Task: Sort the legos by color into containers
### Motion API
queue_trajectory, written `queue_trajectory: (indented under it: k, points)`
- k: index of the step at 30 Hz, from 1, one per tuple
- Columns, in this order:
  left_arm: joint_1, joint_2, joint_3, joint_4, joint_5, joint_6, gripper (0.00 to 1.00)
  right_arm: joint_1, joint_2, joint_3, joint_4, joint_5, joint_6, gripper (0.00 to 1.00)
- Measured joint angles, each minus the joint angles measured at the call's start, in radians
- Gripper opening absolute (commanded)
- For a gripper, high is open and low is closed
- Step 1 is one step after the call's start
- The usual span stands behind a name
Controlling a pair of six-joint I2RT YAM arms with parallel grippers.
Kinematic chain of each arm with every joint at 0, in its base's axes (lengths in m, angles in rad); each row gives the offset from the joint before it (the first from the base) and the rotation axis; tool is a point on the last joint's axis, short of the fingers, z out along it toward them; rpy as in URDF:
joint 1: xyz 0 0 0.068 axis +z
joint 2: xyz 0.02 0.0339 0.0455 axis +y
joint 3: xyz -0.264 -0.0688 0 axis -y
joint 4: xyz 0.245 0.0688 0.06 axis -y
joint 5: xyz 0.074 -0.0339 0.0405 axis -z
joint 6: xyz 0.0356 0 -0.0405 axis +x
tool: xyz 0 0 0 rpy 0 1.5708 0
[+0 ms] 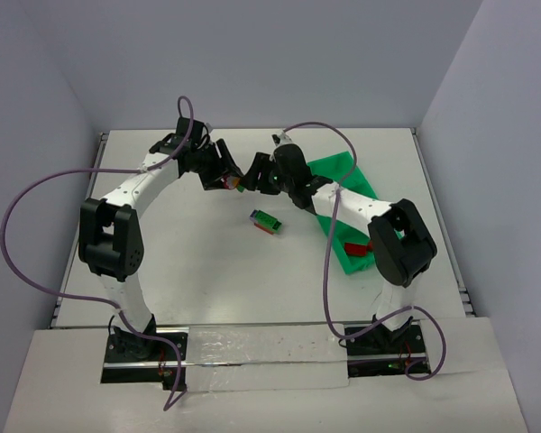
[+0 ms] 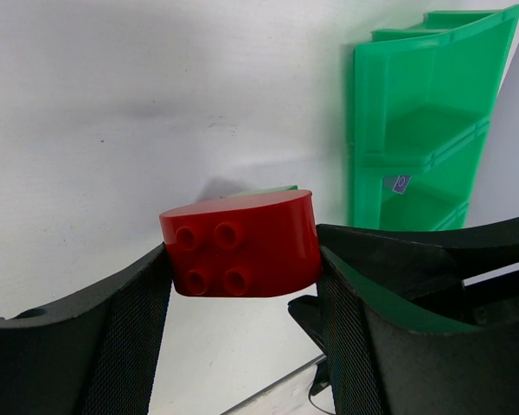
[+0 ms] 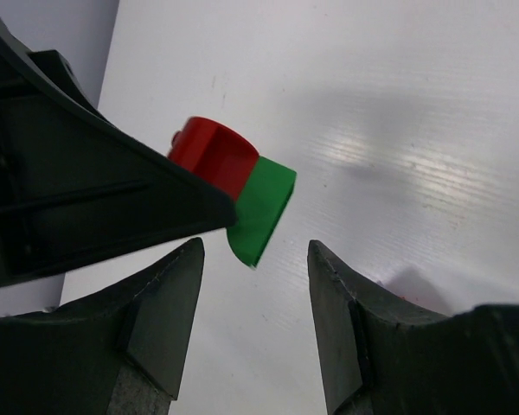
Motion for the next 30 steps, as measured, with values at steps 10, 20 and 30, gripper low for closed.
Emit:
queue_trajectory:
  k: [10,20,30]
  points:
    - [0.005,0.0,0.0,0.006,0.009,0.004,0.0,0.009,0.059,0.051,0.012,-0.025,0.006,0.47]
    - [0.01,0.0,0.0,0.011,0.027,0.024,0.0,0.01,0.076,0.057,0.029,-0.035,0.007,0.04]
    - [0.02,0.0,0.005,0.005,0.052,0.076,0.0,0.01,0.075,0.044,0.055,-0.039,0.001,0.0]
